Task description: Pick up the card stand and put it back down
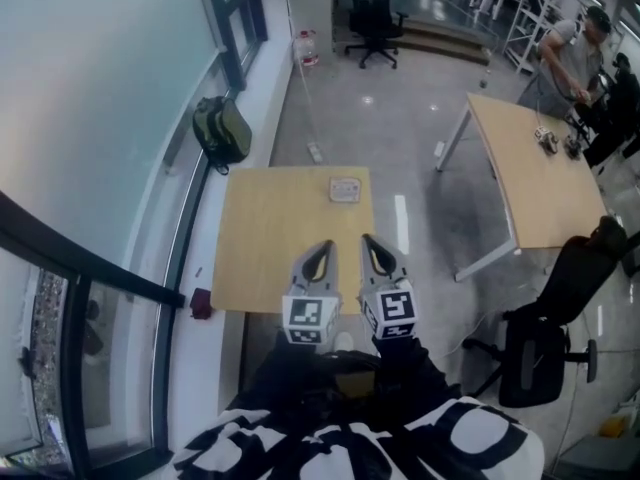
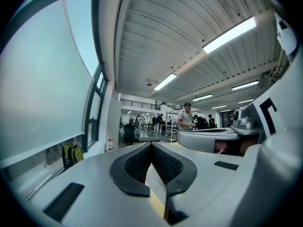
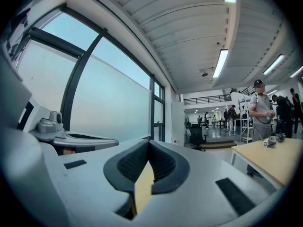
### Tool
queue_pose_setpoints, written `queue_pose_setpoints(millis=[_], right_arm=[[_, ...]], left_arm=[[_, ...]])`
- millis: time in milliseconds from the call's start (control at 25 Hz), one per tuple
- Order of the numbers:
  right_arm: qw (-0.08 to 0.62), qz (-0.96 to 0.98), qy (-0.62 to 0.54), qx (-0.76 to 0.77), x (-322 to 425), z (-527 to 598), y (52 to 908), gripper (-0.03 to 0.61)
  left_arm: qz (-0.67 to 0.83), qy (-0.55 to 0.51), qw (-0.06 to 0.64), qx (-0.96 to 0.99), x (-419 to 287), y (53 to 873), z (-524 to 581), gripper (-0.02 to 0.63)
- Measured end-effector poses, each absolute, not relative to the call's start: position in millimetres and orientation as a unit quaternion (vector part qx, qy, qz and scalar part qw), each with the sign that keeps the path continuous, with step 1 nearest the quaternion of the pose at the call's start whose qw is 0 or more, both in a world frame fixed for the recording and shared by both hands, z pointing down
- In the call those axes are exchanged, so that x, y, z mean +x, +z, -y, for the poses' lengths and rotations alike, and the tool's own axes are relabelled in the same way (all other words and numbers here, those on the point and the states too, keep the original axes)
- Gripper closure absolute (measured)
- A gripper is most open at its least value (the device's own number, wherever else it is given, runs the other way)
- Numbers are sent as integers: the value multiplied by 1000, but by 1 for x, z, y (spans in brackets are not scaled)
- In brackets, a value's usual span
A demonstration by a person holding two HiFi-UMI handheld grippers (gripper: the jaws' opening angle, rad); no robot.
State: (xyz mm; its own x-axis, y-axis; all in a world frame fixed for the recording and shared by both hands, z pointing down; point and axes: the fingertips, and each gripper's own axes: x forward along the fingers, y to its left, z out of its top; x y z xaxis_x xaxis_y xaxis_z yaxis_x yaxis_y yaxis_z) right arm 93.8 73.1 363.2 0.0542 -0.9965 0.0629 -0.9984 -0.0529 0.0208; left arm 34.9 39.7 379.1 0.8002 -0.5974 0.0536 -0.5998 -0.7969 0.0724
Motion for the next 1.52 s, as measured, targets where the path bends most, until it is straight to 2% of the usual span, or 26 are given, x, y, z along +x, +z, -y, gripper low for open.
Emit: queue_pose_setpoints(millis=[280, 840, 1080, 1520], right_arm=[[31, 702, 36, 711, 107, -38, 385, 563], [56, 688, 115, 714, 135, -5, 451, 563], [70, 671, 141, 725, 145, 12, 484, 561], [100, 658, 199, 719, 158, 54, 539, 561]], left_arm=[[314, 39, 15, 949, 56, 393, -7, 614], [260, 74, 62, 961, 61, 466, 48, 614], [247, 111, 49, 961, 54, 493, 86, 612], [198, 162, 72, 964, 81, 562, 150, 595]])
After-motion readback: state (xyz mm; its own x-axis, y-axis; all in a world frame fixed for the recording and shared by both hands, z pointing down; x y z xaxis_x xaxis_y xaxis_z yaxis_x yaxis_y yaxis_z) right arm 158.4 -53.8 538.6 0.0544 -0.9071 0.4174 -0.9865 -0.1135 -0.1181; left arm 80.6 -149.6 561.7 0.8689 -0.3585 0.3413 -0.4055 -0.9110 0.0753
